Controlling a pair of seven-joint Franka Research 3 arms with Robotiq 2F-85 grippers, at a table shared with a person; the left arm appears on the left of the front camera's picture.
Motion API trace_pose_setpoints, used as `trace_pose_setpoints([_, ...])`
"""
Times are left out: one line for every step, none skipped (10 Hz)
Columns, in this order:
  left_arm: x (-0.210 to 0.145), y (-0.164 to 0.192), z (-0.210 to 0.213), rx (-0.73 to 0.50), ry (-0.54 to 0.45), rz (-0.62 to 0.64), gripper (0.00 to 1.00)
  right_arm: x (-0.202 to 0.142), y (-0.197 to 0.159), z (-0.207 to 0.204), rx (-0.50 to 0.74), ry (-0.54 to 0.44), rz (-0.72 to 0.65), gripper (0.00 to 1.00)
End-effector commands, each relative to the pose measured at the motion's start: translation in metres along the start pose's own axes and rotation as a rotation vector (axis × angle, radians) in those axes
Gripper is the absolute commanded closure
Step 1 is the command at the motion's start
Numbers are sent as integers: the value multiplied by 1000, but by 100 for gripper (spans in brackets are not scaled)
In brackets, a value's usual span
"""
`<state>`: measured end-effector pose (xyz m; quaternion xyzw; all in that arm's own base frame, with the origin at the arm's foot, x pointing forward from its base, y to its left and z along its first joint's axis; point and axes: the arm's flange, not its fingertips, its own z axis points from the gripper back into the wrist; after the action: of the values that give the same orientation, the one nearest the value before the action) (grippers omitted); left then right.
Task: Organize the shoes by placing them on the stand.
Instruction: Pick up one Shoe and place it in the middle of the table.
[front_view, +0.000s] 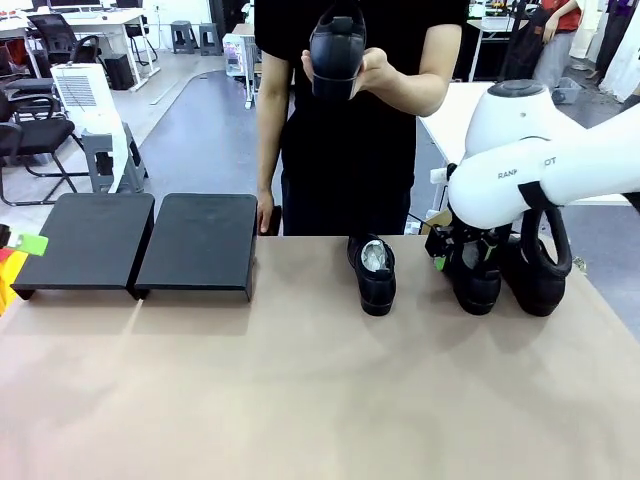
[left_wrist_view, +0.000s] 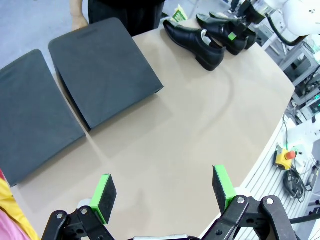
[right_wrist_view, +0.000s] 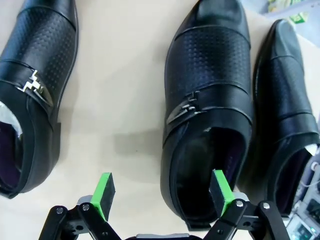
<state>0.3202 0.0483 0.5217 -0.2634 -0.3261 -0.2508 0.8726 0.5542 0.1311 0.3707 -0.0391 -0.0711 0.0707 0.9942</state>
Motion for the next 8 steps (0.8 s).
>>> trace_pose_setpoints([1, 1, 0, -14, -11, -17, 0, 9, 8, -2, 15, 47, -37, 0])
trace_pose_setpoints([1, 1, 0, -14, -11, -17, 0, 9, 8, -7, 24, 58, -37, 0])
trace_pose_setpoints([1, 1, 0, -14, -11, -17, 0, 10, 6, -15, 31, 72, -40, 0])
trace_pose_setpoints([1, 1, 0, -14, -11, -17, 0, 10, 5, -19, 31, 73, -40, 0])
trace_pose_setpoints([1, 1, 0, -14, -11, -17, 0, 10, 3, -21, 31, 58, -33, 12])
trace_pose_setpoints([1, 1, 0, -14, -11, -17, 0, 10, 0, -21, 26, 65, -52, 31])
trace_pose_setpoints([1, 1, 0, -14, -11, -17, 0, 10, -2, -21, 23, 65, -63, 49])
trace_pose_setpoints([1, 1, 0, -14, -11, -17, 0, 10, -2, -22, 30, 61, -67, 68])
